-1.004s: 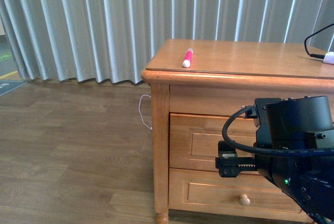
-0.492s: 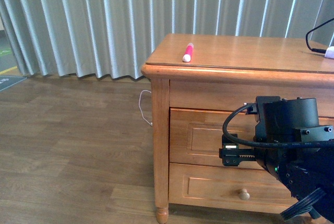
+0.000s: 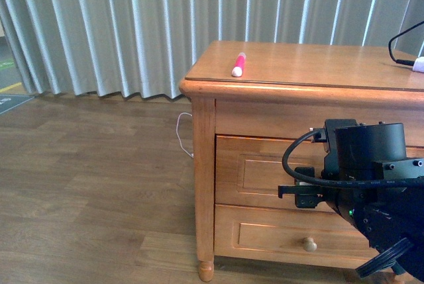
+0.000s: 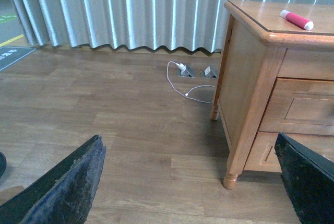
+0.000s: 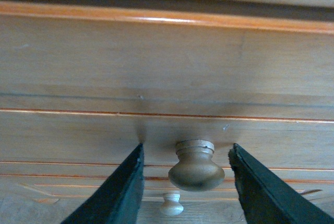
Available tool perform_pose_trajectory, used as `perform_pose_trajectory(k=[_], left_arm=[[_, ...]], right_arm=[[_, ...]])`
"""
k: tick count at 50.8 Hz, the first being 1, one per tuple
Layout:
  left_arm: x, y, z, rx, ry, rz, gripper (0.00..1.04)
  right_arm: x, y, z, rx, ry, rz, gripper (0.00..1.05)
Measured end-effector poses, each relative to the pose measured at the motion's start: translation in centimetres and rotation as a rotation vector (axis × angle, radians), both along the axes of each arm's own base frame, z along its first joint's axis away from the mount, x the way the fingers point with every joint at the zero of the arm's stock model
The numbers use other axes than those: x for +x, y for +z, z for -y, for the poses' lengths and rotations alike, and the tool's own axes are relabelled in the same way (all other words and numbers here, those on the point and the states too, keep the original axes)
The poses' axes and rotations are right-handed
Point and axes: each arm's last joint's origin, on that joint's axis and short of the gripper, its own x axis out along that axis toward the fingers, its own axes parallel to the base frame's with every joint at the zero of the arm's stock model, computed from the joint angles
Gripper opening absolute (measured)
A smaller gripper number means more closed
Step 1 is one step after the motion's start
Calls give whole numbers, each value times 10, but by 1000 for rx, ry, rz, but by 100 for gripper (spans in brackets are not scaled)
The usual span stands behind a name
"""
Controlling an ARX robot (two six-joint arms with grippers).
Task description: Place pink marker in drawer with both arms
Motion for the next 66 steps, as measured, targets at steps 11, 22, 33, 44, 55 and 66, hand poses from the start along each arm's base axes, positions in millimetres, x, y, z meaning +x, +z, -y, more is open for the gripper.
perform_pose_trajectory(k=[11, 22, 33, 44, 55, 66], left_arm=[[0, 0, 0, 0, 0, 0, 98], [0, 0, 0, 0, 0, 0, 98], [0, 0, 0, 0, 0, 0, 98], [0, 0, 0, 0, 0, 0, 98], [0, 0, 0, 0, 0, 0, 98], [0, 0, 0, 0, 0, 0, 98]], right_arm=[[0, -1, 2, -5, -3, -21, 22], [1, -1, 2, -1, -1, -36, 22], [-5, 0, 6, 27, 17, -45, 22], [-35, 3, 14, 77, 29, -71, 21], [-77, 8, 22, 111, 64, -120, 21], [-118, 11, 27, 125, 99, -168, 21]])
